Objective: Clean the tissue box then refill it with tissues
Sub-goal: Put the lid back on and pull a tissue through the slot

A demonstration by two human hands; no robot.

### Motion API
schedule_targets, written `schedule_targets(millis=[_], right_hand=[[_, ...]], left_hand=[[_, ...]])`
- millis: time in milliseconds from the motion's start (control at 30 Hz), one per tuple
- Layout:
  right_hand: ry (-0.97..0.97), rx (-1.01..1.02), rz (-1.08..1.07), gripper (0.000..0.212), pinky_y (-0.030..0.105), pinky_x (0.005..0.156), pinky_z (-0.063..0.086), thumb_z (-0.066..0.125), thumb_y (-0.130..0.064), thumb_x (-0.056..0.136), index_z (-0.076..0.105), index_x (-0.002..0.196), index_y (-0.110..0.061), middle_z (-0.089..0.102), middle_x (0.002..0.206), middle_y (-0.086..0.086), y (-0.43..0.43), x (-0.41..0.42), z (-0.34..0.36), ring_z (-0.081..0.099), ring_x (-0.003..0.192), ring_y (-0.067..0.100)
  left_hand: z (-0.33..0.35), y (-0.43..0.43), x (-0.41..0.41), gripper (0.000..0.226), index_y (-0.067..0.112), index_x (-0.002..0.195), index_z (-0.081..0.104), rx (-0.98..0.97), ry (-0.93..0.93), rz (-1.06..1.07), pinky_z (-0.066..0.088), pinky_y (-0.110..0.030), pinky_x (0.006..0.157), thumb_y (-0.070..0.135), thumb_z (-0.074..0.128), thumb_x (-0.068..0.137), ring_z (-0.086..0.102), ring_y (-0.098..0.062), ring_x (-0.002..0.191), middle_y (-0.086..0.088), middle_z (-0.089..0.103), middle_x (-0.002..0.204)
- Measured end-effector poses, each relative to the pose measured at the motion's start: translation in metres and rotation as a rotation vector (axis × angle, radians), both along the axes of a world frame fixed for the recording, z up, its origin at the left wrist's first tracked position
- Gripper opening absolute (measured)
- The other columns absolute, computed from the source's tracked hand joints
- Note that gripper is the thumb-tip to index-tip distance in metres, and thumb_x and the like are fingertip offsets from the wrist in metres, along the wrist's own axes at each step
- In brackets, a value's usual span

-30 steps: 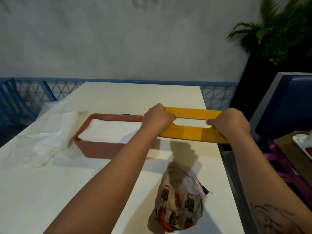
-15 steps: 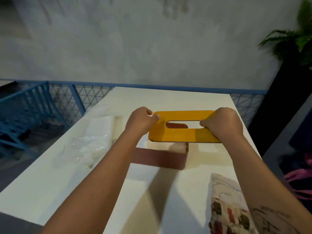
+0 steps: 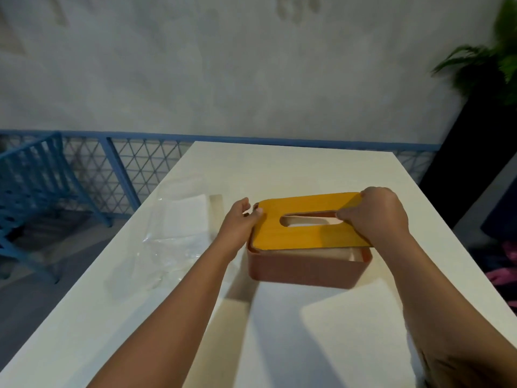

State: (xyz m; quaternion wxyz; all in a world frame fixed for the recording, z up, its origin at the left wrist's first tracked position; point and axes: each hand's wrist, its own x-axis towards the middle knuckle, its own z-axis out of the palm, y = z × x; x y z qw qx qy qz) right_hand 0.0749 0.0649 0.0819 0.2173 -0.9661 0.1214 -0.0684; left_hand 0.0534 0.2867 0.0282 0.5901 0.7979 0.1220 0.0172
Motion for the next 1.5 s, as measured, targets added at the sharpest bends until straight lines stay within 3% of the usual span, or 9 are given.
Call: schedule_targets(millis=[167, 233, 333, 467, 600, 833, 1033, 1367, 1500], right_hand=[[-0.009, 0.017, -0.022, 0.044, 0.03, 0.063, 0.04, 0.074, -0.033, 0.073, 0.062, 0.107, -0.006, 0.059, 0.105, 0.011, 0.01, -0.004, -0.002, 0.046, 0.076, 0.02], [0.0, 0.015, -0.021, 0.045, 0.031, 0.065, 0.042, 0.074, -0.031, 0.074, 0.062, 0.108, -0.004, 0.06, 0.107, 0.013, 0.01, -0.006, -0.002, 0.048, 0.078, 0.022], [0.015, 0.019, -0.019, 0.047, 0.036, 0.071, 0.048, 0.076, -0.029, 0.073, 0.062, 0.108, 0.001, 0.061, 0.108, 0.017, 0.011, -0.01, -0.002, 0.057, 0.091, 0.031], [0.004, 0.048, -0.027, 0.052, 0.037, 0.074, 0.047, 0.076, -0.029, 0.073, 0.061, 0.115, -0.001, 0.059, 0.114, 0.017, 0.011, -0.012, -0.006, 0.057, 0.101, 0.033], [-0.05, 0.074, -0.026, 0.07, 0.037, 0.083, 0.045, 0.077, -0.034, 0.072, 0.051, 0.133, -0.011, 0.052, 0.13, 0.013, 0.01, -0.008, -0.007, 0.052, 0.114, 0.032], [-0.053, 0.061, -0.024, 0.074, 0.039, 0.084, 0.047, 0.078, -0.037, 0.071, 0.049, 0.135, -0.013, 0.051, 0.131, 0.012, 0.008, -0.001, -0.005, 0.052, 0.115, 0.033], [-0.06, 0.092, -0.014, 0.072, 0.038, 0.087, 0.045, 0.078, -0.033, 0.072, 0.049, 0.135, -0.012, 0.049, 0.133, 0.013, 0.007, -0.003, -0.012, 0.05, 0.118, 0.032], [-0.079, 0.066, 0.017, 0.066, 0.033, 0.081, 0.042, 0.076, -0.032, 0.073, 0.053, 0.13, -0.007, 0.053, 0.126, 0.015, 0.008, -0.006, -0.022, 0.051, 0.114, 0.032], [-0.056, -0.002, 0.033, 0.043, 0.03, 0.069, 0.036, 0.071, -0.031, 0.076, 0.063, 0.109, -0.005, 0.054, 0.101, 0.012, 0.009, -0.008, -0.025, 0.052, 0.096, 0.029]], left_hand=[[-0.009, 0.004, 0.005, 0.064, 0.014, 0.143, 0.032, -0.09, -0.006, -0.149, 0.045, -0.023, 0.082, 0.03, 0.061, 0.088, 0.051, -0.017, 0.113, -0.003, 0.043, 0.141], [-0.01, 0.004, 0.007, 0.068, 0.015, 0.143, 0.031, -0.103, -0.009, -0.162, 0.046, -0.026, 0.083, 0.029, 0.064, 0.086, 0.052, -0.018, 0.112, -0.004, 0.045, 0.139], [-0.01, 0.003, 0.008, 0.069, 0.015, 0.143, 0.028, -0.099, -0.003, -0.178, 0.043, -0.028, 0.083, 0.025, 0.065, 0.086, 0.048, -0.016, 0.108, 0.001, 0.044, 0.129], [-0.008, 0.003, 0.008, 0.061, 0.016, 0.138, 0.032, -0.112, -0.009, -0.2, 0.047, -0.02, 0.07, 0.022, 0.064, 0.087, 0.049, -0.015, 0.101, 0.001, 0.046, 0.119], [-0.008, 0.005, 0.009, 0.058, 0.016, 0.138, 0.034, -0.128, -0.01, -0.211, 0.048, -0.023, 0.073, 0.025, 0.063, 0.088, 0.052, -0.016, 0.101, 0.001, 0.048, 0.12], [-0.011, 0.006, 0.012, 0.067, 0.016, 0.143, 0.028, -0.111, 0.007, -0.206, 0.044, -0.029, 0.086, 0.032, 0.062, 0.087, 0.049, -0.017, 0.108, -0.003, 0.043, 0.137], [-0.009, 0.003, 0.01, 0.068, 0.018, 0.144, 0.024, -0.116, 0.016, -0.215, 0.042, -0.028, 0.083, 0.03, 0.061, 0.088, 0.047, -0.015, 0.106, -0.003, 0.043, 0.137], [-0.013, -0.004, 0.012, 0.083, 0.02, 0.145, 0.018, -0.064, 0.017, -0.181, 0.044, -0.032, 0.089, 0.032, 0.069, 0.081, 0.047, -0.02, 0.114, -0.004, 0.04, 0.139], [-0.013, -0.004, 0.013, 0.083, 0.02, 0.144, 0.02, -0.034, 0.023, -0.172, 0.045, -0.033, 0.088, 0.031, 0.071, 0.08, 0.047, -0.02, 0.111, -0.005, 0.041, 0.137]])
